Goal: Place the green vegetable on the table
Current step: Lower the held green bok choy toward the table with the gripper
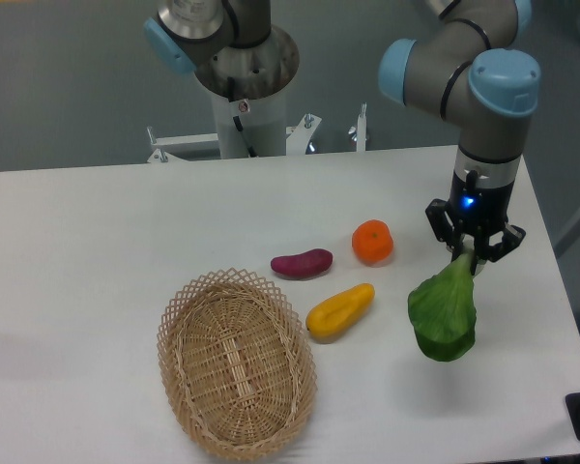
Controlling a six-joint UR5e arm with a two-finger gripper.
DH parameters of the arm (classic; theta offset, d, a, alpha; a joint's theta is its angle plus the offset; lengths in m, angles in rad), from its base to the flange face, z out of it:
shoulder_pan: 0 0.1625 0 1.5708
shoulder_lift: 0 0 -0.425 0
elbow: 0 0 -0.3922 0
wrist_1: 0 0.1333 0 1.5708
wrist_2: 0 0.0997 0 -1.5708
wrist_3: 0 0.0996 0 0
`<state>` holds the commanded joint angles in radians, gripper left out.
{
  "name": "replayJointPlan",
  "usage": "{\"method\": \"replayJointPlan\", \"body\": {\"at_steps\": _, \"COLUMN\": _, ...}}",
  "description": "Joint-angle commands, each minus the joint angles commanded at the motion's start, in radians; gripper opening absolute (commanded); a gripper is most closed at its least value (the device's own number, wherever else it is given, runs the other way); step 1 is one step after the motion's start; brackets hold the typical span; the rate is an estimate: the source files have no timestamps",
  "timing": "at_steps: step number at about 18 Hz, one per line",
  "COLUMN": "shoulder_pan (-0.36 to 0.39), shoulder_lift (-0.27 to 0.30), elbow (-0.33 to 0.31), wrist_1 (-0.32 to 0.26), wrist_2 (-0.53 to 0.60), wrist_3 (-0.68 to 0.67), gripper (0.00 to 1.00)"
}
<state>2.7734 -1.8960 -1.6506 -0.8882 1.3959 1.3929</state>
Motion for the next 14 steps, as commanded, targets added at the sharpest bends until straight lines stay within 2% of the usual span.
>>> {"method": "replayJointPlan", "body": {"at_steps": 4, "shoulder_pan": 0.011, "shoulder_lift": -0.002, "elbow": 0.006, "wrist_1": 0.002, "wrist_2": -0.001, "wrist_3": 0.003, "gripper": 0.29}}
{"method": "replayJointPlan", "body": {"at_steps": 9, "shoulder_pan": 0.044, "shoulder_lift": -0.008, "elbow": 0.0, "wrist_1": 0.003, "wrist_2": 0.002, "wrist_3": 0.083, "gripper": 0.29}}
{"method": "replayJointPlan", "body": {"at_steps": 14, "shoulder_pan": 0.054, "shoulder_lift": -0.055, "elbow": -0.017, "wrist_1": 0.032, "wrist_2": 0.005, "wrist_3": 0.159, "gripper": 0.29}}
